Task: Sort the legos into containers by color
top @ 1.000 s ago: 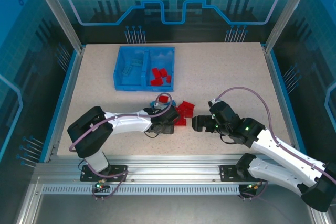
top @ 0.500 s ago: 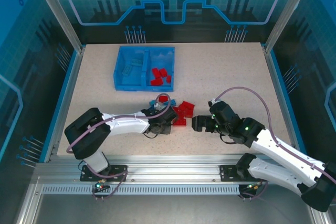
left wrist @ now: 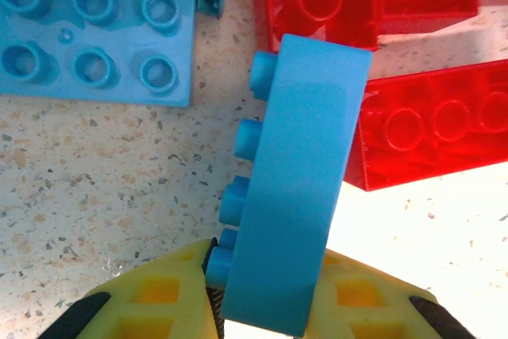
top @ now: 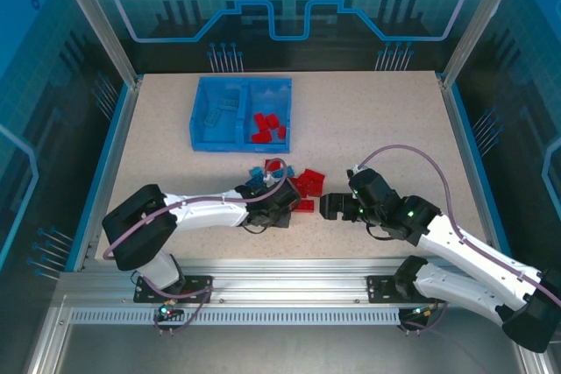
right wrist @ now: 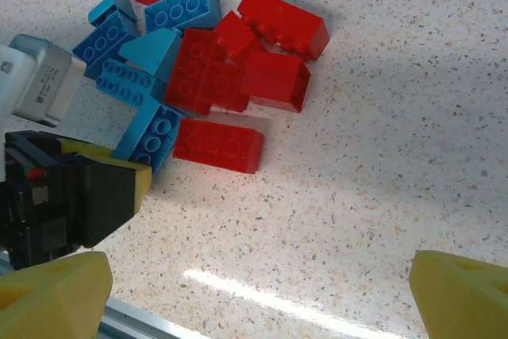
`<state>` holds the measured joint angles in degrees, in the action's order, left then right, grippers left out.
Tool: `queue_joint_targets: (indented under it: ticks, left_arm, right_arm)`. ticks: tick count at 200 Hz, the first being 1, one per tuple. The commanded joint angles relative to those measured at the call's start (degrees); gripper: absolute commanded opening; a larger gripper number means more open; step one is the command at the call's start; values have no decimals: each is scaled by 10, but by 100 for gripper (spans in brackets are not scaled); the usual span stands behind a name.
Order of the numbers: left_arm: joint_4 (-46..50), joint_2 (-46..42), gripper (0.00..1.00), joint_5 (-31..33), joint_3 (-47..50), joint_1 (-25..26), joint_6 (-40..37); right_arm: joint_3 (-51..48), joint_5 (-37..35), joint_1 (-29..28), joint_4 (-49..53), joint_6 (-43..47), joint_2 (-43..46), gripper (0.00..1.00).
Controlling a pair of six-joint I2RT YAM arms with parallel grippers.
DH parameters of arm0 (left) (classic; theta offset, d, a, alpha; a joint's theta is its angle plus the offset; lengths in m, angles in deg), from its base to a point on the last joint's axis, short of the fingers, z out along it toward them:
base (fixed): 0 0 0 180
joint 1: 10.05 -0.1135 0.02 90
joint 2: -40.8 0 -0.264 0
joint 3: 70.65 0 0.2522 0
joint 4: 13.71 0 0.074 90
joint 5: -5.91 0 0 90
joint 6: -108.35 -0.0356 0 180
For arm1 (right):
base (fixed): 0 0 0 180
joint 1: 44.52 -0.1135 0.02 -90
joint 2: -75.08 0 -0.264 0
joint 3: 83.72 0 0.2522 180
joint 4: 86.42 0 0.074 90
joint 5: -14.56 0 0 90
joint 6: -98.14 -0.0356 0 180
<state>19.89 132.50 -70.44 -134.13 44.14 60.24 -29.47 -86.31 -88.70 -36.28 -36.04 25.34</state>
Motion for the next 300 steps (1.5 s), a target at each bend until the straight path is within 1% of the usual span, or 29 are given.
queue_joint_targets:
  ticks: [1,16,30,40,47,54,72,95,117,144,162,177,190,232,254,277,291,300]
  left_arm:
    - [28,-51,17,8,-20,5,-6]
    - [54,-98,16,35,-32,5,-16]
    - [90,-139,16,89,-57,2,-39]
    - [121,-159,16,123,-85,-13,-61]
    - [136,-166,16,139,-104,-32,-76]
    - [146,-169,16,144,-123,-62,-92]
    - [143,-157,16,134,-166,-156,-129]
    - [122,-105,15,106,-222,-269,-149]
    - [111,-19,15,50,-283,-353,-140]
    - [115,102,17,12,-369,-398,-138]
    - [122,168,22,-21,-409,-422,-107]
    - [117,201,28,-34,-418,-430,-91]
    - [113,210,38,-22,-415,-430,-92]
    - [100,174,57,-6,-383,-432,-105]
    - [97,122,57,-12,-363,-431,-105]
    - [95,29,59,-60,-326,-426,-97]
    - [93,-47,61,-82,-290,-406,-98]
    - [92,-97,64,-90,-267,-384,-112]
  right_arm:
    - [3,0,4,0,-10,7,98]
    - [5,2,4,2,-10,12,98]
    - [10,8,5,1,-12,17,98]
    - [12,13,4,-4,-11,21,98]
    - [15,18,1,-8,-10,21,98]
    - [17,22,0,-13,-10,21,98]
    - [25,28,-6,-22,-9,16,98]
    - [28,24,-12,-22,-8,8,98]
    - [25,23,-13,-19,-8,6,99]
    - [21,21,-15,-16,-8,10,99]
    - [21,23,-15,-12,-7,11,99]
    - [22,23,-16,-10,-7,14,99]
    - [22,24,-17,-8,-6,16,99]
    - [21,20,-17,-6,-2,18,99]
    - [21,19,-16,-14,-2,10,99]
    - [21,8,-17,-24,2,-4,99]
    - [24,0,-18,-31,8,-22,99]
    - [26,-3,-17,-36,12,-39,100]
